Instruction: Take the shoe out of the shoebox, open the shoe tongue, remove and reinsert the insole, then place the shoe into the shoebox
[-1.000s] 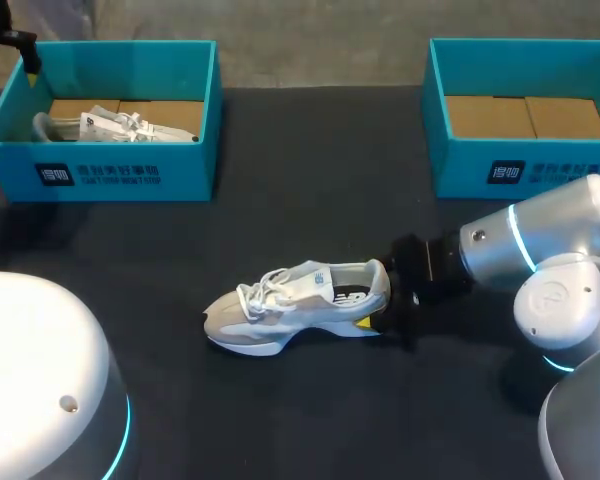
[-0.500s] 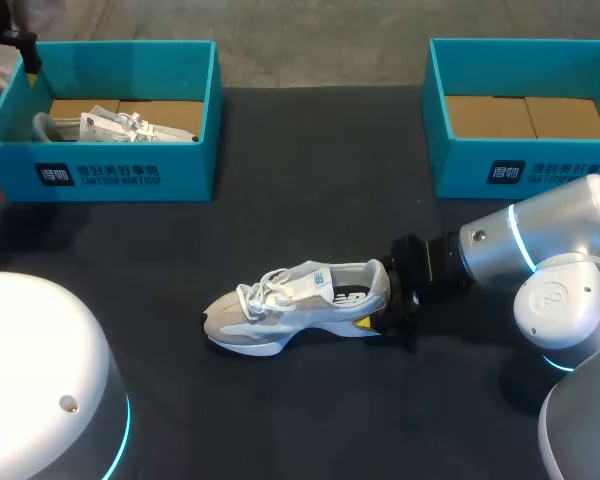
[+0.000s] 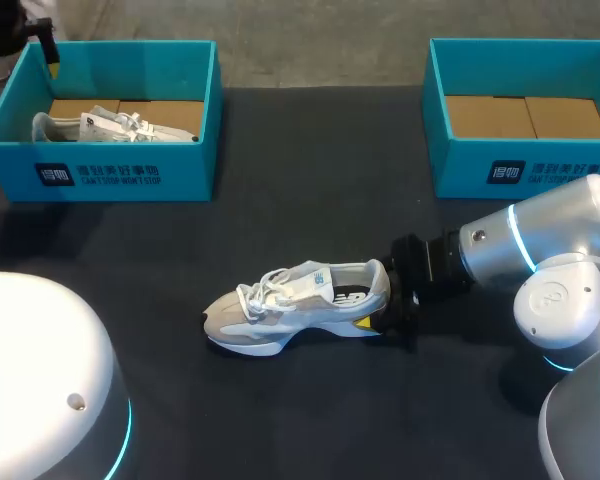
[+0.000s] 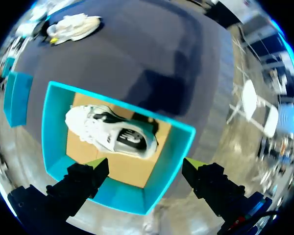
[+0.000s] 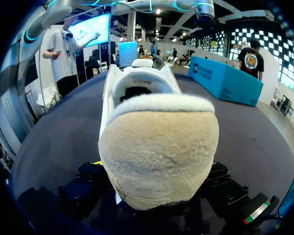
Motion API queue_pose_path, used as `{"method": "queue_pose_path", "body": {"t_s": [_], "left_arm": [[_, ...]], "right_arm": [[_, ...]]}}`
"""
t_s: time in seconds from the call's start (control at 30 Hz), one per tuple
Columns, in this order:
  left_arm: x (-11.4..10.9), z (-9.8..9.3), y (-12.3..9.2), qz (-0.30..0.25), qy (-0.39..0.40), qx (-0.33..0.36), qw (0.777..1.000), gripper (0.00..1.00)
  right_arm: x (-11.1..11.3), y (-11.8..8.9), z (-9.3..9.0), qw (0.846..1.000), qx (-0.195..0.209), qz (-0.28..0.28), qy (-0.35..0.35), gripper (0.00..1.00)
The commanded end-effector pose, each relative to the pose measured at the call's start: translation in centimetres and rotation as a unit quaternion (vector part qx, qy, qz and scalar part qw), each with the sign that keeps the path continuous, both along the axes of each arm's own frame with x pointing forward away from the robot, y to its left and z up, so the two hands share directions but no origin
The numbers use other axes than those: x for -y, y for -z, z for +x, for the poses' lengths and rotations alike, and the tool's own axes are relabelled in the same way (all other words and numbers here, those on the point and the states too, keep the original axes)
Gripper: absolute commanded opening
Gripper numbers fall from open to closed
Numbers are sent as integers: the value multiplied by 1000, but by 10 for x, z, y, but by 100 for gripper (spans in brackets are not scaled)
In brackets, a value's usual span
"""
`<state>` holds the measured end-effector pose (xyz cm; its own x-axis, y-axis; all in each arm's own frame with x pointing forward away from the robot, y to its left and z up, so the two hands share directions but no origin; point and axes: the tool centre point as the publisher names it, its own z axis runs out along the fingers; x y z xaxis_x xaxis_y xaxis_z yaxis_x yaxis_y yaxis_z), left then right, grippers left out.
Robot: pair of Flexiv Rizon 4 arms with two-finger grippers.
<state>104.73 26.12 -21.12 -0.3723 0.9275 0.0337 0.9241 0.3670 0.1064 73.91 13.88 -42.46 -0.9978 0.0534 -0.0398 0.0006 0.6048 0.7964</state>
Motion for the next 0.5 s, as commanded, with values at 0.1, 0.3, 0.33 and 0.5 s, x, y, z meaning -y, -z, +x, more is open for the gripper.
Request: {"method": "queue_pose_path", "body": {"t_s": [0.1,0.3,0.33,0.5], "left_arm": [[38,-35,-12,11,-228,-30,973,100],[82,-68,-11,-6,-353,-38,935,100],[90,-75,-10,-12,-372,-32,927,100],[124,-108,-6,-19,-438,-34,898,100]], "right_arm": [[-3,4,-2,1000,1,-1,1,0],[-3,4,-2,1000,1,-1,1,0],[-3,4,-2,1000,1,-1,1,0],[-3,4,-2,1000,1,-1,1,0]]}}
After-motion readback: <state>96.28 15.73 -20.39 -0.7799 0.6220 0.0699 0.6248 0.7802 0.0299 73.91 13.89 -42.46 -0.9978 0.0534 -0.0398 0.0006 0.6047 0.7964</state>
